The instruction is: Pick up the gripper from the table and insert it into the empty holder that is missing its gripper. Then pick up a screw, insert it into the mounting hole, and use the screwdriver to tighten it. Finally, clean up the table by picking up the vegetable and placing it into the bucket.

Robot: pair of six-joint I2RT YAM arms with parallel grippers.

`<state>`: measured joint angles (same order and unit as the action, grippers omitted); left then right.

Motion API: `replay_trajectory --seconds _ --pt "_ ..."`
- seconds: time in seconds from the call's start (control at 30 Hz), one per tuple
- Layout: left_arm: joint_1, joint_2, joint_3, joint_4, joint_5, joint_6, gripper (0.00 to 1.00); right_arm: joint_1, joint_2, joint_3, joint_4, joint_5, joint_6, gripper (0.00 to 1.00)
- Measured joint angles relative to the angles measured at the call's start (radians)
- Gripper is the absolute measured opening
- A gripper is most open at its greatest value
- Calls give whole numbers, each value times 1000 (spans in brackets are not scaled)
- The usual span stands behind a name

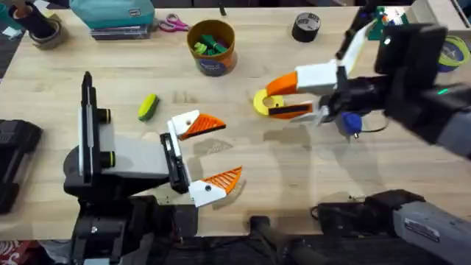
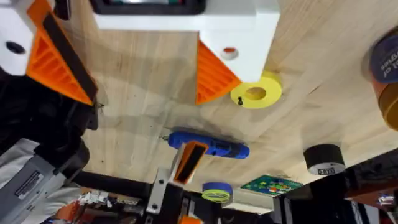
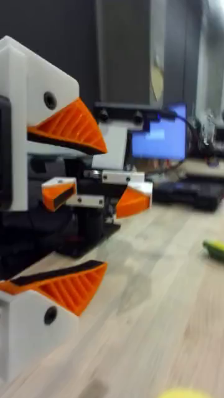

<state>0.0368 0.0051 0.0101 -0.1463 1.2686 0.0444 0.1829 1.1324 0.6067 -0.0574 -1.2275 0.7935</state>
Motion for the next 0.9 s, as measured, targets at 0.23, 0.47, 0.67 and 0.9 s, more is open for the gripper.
replay_trajectory --seconds 0.23,0.47,0.67,0.9 --pt "0 0 0 0 0 0 985 -38 -10 312 -709 220 -436 997" --pt "0 0 0 0 1 0 985 -38 -36 627 -1095 547 -705 997" --pt "0 0 0 0 1 0 985 -38 -122 692 -1213 783 -769 998" --pt "0 0 0 0 1 0 985 -38 -286 660 -1228 945 -791 998"
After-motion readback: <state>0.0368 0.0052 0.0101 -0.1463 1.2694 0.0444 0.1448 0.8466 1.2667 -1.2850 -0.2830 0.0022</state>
